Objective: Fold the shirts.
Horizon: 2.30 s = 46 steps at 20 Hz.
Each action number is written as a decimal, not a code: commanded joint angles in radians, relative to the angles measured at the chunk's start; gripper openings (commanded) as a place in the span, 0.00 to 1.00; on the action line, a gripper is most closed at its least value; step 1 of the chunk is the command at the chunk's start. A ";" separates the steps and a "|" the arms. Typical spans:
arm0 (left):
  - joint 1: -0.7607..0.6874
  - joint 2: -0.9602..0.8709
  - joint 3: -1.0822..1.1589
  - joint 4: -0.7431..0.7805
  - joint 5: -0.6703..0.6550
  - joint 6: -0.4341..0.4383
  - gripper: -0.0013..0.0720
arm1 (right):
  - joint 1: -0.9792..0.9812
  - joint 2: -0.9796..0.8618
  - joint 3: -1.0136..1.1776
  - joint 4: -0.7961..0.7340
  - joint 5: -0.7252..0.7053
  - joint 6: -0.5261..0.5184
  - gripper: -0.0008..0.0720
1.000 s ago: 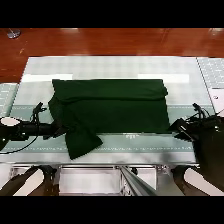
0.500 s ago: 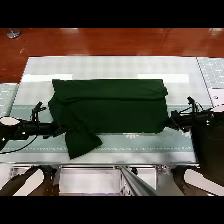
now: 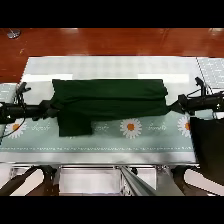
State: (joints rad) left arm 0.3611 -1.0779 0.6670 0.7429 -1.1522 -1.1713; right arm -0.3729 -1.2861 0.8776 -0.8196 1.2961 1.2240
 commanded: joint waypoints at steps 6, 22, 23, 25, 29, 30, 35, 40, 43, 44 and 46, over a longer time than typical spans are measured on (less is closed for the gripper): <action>-0.020 -0.336 0.336 -0.071 0.084 -0.071 0.05 | 0.101 -0.208 0.306 0.010 -0.134 0.103 0.05; -0.095 -0.780 0.826 -0.069 -0.001 -0.156 0.99 | 0.145 -0.554 0.614 0.112 -0.227 0.182 0.90; -0.083 -0.780 0.844 -0.060 -0.053 -0.143 0.98 | 0.134 -0.554 0.630 0.116 -0.202 0.164 0.86; -0.030 -0.773 0.896 0.007 -0.163 -0.164 0.97 | 0.090 -0.554 0.680 0.090 -0.117 0.160 0.86; 0.089 -0.678 0.869 0.279 -0.251 -0.259 0.97 | 0.014 -0.555 0.689 -0.098 0.049 0.229 0.86; 0.106 -0.634 0.819 0.303 -0.224 -0.250 0.97 | 0.016 -0.555 0.680 -0.170 0.064 0.253 0.86; 0.090 -0.302 0.398 0.146 0.146 -0.094 0.97 | 0.059 -0.578 0.638 -0.194 0.045 0.269 0.86; -0.018 -0.079 0.159 -0.018 0.186 0.019 0.97 | 0.132 -0.636 0.638 -0.066 0.015 0.262 0.86; -0.108 -0.080 0.158 -0.022 0.138 0.019 0.97 | 0.177 -0.641 0.638 -0.024 -0.002 0.250 0.86; -0.137 -0.082 0.158 -0.022 0.140 0.019 0.97 | 0.193 -0.641 0.638 -0.006 0.003 0.241 0.86; -0.201 -0.083 0.159 -0.022 0.166 0.019 0.97 | 0.222 -0.641 0.645 0.016 0.005 0.222 0.49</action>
State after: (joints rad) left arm 0.2405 -1.1755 0.8429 0.7391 -1.0042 -1.1648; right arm -0.1902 -1.9244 1.5162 -0.8574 1.2957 1.4681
